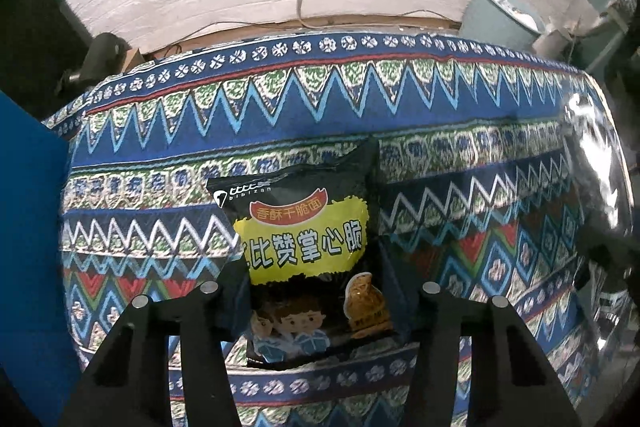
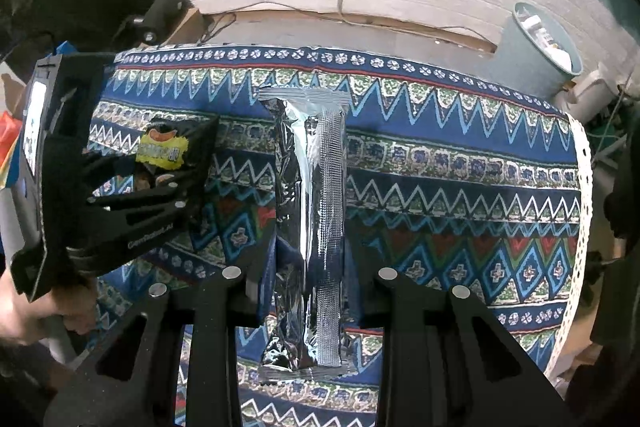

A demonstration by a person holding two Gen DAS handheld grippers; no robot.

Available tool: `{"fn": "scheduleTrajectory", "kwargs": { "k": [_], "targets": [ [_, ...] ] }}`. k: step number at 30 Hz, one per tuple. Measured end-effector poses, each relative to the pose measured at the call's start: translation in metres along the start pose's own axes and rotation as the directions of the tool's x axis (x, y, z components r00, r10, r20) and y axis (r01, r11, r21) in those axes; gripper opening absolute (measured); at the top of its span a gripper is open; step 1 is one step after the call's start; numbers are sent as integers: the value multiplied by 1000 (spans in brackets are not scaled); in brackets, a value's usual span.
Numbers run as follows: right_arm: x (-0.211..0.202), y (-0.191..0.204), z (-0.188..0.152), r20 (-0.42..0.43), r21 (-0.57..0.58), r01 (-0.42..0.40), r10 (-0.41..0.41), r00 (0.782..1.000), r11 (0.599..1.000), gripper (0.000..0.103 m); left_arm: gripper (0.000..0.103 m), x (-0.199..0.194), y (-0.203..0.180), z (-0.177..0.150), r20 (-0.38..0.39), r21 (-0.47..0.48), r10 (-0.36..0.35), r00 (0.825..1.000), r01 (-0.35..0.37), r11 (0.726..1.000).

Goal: Organize snacks
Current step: 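Carry the silver bar and black-yellow bag over the cardboard box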

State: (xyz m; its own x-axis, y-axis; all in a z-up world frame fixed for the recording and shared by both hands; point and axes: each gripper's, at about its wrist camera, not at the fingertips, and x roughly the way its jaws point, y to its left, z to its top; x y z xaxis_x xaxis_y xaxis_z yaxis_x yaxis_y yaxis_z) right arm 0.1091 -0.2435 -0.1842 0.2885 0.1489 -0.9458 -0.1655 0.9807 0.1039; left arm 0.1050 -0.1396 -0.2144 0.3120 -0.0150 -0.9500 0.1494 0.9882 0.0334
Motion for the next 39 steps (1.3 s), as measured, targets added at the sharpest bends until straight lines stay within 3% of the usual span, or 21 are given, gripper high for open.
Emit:
{"fn": "scheduleTrajectory", "kwargs": {
  "k": [20, 39],
  "targets": [
    [-22, 50, 16, 32, -78, -8, 10, 999, 997, 28, 55, -69, 50, -25, 70, 20, 38, 997, -39, 999],
    [-46, 147, 47, 65, -202, -57, 71, 995, 978, 28, 55, -137, 125, -35, 148, -45, 110, 983, -104, 994]
  ]
}}
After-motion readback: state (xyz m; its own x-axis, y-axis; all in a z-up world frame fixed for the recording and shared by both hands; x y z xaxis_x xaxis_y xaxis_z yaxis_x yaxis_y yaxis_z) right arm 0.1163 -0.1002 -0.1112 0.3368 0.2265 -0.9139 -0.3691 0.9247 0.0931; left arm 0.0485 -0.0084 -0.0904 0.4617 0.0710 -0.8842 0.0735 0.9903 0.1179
